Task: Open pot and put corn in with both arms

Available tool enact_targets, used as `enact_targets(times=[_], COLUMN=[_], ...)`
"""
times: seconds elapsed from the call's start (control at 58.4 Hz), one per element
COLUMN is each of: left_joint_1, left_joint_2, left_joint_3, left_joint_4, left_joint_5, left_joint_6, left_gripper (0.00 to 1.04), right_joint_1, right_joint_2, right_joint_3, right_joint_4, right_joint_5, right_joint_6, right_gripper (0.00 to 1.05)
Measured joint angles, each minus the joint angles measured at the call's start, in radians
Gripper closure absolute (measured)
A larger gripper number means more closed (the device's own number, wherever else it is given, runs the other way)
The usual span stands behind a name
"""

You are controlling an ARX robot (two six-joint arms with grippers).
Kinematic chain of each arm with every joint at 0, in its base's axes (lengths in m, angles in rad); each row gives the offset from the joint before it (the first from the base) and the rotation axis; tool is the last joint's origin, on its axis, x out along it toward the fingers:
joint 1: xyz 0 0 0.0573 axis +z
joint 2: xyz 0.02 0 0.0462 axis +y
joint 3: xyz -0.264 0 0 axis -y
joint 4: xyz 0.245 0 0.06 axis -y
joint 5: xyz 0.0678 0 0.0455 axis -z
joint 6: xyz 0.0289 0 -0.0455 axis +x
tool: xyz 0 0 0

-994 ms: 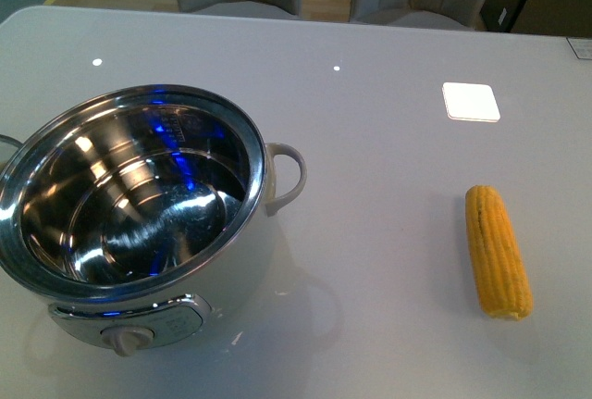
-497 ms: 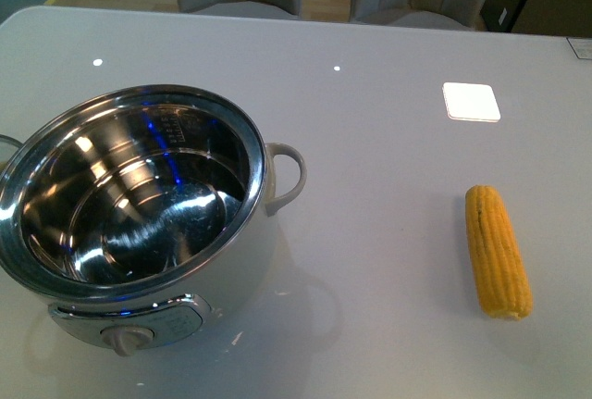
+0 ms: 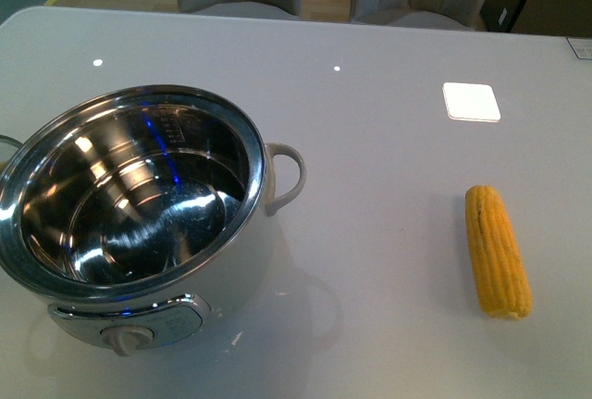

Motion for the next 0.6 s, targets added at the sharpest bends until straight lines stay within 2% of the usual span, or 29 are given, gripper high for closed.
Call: enact_targets(times=[0.034, 0.069, 0.137, 0.463, 0.514, 0.548, 0.6], left_joint_1=[0.009, 0.010, -0.010, -0.097, -0.130, -0.169, -0.195], left_joint_2=[0.018, 0.019, -0.021, -0.287, -0.323, -0.351, -0.384], left_joint_3=[-0.016, -0.027, -0.042, -0.077, -0.077, -0.078, -0.078], left_joint_4=[0.085, 0.124, 0.118, -0.108, -0.139, -0.167, -0.196], left_joint_5=[0.089, 0.130, 0.154, 0.071, 0.011, -0.024, -0.023], left_joint_6=[0.033, 0.056, 0.100, 0.136, 0.137, 0.137, 0.139], left_gripper=[0.15, 0.21, 0.33, 0.92, 1.01, 1.01, 1.01], right_joint_1=[0.000, 0.000, 0.000, 0.000, 0.000, 0.000, 0.000], right_joint_2=[0.000, 0.000, 0.000, 0.000, 0.000, 0.000, 0.000], right_joint_3=[0.000, 0.000, 0.000, 0.000, 0.000, 0.000, 0.000], right_joint_4=[0.000, 0.000, 0.000, 0.000, 0.000, 0.000, 0.000], right_joint_5=[0.000, 0.000, 0.000, 0.000, 0.000, 0.001, 0.000], right_joint_6=[0.000, 0.000, 0.000, 0.000, 0.000, 0.000, 0.000], right_gripper=[0.09, 0.09, 0.09, 0.09, 0.09, 0.09, 0.09])
